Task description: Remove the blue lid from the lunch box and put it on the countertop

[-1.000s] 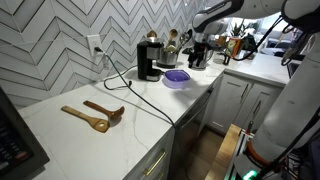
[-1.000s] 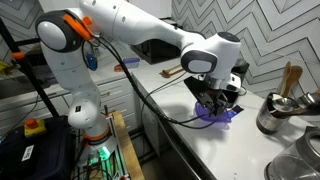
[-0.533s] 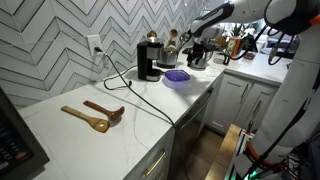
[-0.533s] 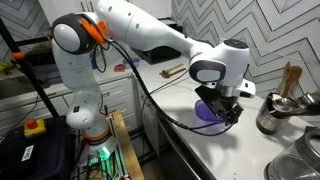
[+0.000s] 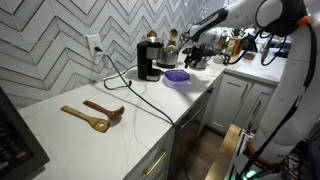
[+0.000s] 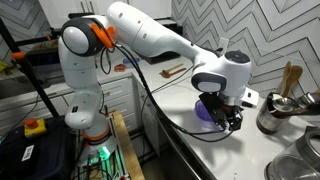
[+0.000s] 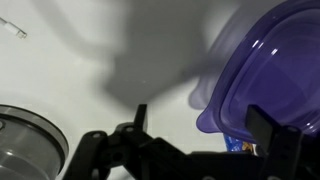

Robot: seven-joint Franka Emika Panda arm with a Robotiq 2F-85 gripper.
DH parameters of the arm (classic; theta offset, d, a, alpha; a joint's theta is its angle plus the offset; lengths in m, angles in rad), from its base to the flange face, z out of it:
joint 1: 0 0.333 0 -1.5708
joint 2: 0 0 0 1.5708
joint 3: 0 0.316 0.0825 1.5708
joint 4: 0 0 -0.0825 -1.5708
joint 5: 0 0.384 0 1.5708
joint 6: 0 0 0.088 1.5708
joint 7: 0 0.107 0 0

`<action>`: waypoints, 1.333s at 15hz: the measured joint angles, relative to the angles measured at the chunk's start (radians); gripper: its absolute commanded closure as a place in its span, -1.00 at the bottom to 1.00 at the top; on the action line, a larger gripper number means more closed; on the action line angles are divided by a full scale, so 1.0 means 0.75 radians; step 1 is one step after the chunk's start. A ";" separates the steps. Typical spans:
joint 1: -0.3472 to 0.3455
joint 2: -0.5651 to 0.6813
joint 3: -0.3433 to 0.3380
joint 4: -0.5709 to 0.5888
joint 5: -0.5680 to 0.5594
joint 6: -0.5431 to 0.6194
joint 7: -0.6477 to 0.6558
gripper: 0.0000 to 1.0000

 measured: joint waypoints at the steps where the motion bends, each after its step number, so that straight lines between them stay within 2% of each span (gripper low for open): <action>1: -0.005 0.010 0.011 0.001 0.024 0.000 0.000 -1.00; 4: -0.017 0.042 0.043 0.003 0.071 0.002 -0.001 -0.85; 5: -0.021 0.052 0.051 0.003 0.079 0.005 -0.001 -0.58; 6: -0.025 0.062 0.058 0.004 0.087 0.009 -0.001 -0.53; 13: -0.057 0.099 0.095 0.020 0.132 0.035 -0.002 0.59; 15: -0.064 0.103 0.103 0.029 0.144 0.037 -0.003 0.79; 16: -0.065 0.104 0.106 0.032 0.150 0.037 -0.003 0.81; 17: -0.067 0.104 0.110 0.034 0.154 0.038 -0.003 0.72; 18: -0.068 0.105 0.113 0.036 0.157 0.039 -0.003 0.26; 19: -0.069 0.105 0.117 0.037 0.162 0.039 -0.003 0.25; 20: -0.069 0.105 0.120 0.037 0.166 0.039 -0.003 0.14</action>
